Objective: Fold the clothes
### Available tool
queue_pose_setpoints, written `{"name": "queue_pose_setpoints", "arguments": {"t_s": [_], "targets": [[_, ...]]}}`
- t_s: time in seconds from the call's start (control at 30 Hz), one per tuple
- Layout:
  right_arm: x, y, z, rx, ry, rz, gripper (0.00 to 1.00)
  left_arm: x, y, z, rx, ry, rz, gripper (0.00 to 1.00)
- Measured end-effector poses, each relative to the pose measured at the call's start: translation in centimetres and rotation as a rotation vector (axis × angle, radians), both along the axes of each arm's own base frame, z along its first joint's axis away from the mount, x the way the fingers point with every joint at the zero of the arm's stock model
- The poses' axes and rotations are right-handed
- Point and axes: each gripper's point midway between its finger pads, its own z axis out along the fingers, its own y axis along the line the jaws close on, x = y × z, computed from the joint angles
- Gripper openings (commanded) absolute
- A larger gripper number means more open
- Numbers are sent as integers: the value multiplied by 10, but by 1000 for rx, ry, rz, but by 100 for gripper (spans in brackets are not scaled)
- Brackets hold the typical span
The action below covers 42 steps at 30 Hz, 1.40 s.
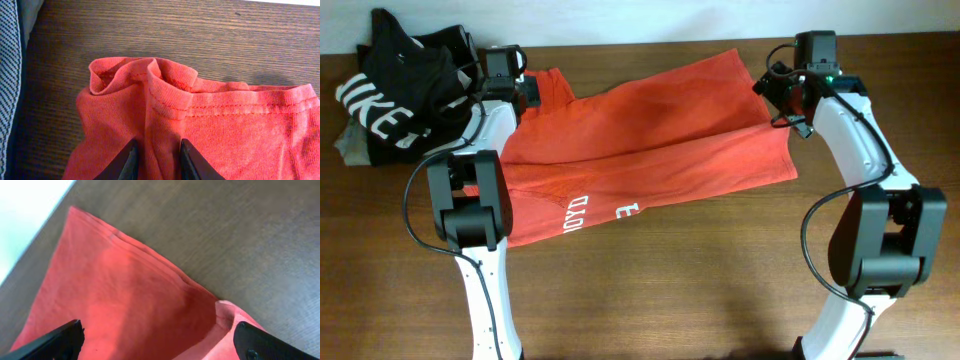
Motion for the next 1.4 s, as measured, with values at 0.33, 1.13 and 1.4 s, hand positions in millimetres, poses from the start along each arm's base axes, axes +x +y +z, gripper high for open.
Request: {"name": "queue_pose_setpoints", "arguments": {"t_s": [0.33,1.13,1.4], "targets": [[12,16,-8,78,-27,76,99,1,1,0,3,-7,3,31],[59,19,39,78,-322,376,99,1,1,0,3,0,3,32],[116,80,-12,-28,-440,434,91,0,1,0,2,5,3,32]]}}
